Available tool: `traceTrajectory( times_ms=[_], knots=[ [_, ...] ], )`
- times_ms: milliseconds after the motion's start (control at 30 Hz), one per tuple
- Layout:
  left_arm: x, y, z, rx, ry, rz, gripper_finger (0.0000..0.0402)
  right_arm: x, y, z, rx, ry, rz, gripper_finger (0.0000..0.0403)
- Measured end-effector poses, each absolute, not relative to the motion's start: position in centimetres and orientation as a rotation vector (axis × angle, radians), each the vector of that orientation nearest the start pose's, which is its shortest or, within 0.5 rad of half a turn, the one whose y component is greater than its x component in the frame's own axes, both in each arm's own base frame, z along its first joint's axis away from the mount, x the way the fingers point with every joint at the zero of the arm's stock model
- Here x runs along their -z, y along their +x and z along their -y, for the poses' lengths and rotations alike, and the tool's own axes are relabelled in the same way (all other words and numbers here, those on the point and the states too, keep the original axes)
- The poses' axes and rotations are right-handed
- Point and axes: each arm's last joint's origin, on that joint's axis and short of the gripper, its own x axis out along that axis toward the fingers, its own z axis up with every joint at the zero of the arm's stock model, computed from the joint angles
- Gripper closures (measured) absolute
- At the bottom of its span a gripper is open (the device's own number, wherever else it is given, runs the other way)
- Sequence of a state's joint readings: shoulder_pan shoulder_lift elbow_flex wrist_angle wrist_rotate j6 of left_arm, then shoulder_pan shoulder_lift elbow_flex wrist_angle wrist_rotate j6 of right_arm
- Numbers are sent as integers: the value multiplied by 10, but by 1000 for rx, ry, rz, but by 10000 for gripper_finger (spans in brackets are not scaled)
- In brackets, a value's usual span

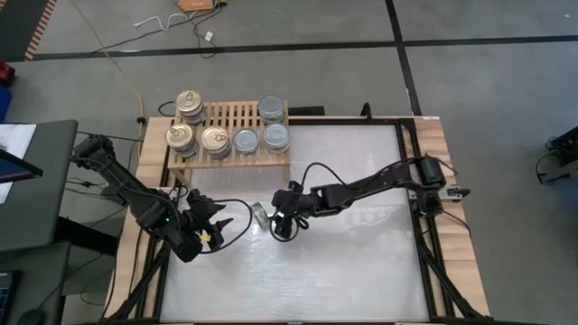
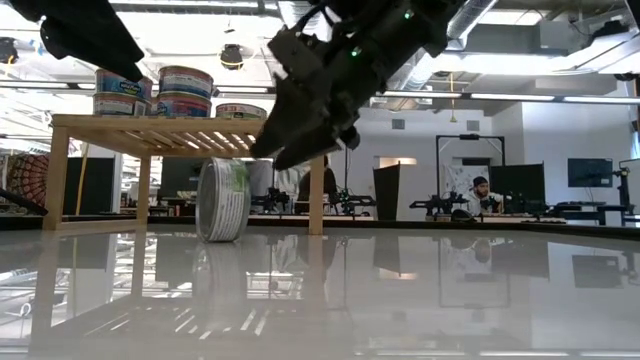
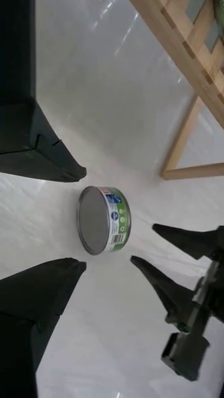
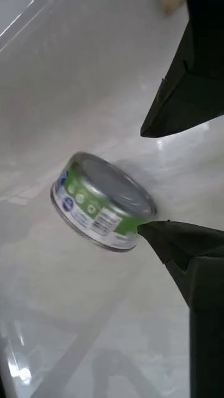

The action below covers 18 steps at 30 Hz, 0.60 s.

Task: Stack canned seafood by type on shelf
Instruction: Stack the green tuna can on top of the bottom left green tuna can on the shelf

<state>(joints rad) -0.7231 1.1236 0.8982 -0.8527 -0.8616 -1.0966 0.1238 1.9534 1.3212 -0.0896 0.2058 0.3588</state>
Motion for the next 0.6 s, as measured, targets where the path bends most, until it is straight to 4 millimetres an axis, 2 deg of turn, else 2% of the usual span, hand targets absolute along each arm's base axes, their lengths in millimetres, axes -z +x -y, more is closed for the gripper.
traceTrajectory(
  times_ms=[233, 400, 600],
  knots=[
    [-269, 165, 114, -495, -282, -565, 199, -206, 414, -46, 223, 282, -673, 147],
    [-269, 168, 110, -514, -273, -565, 199, -207, 414, -49, 264, 430, -645, 147],
    [-269, 170, 107, -533, -277, -563, 199, -207, 414, -48, 284, 488, -644, 147]
  ],
)
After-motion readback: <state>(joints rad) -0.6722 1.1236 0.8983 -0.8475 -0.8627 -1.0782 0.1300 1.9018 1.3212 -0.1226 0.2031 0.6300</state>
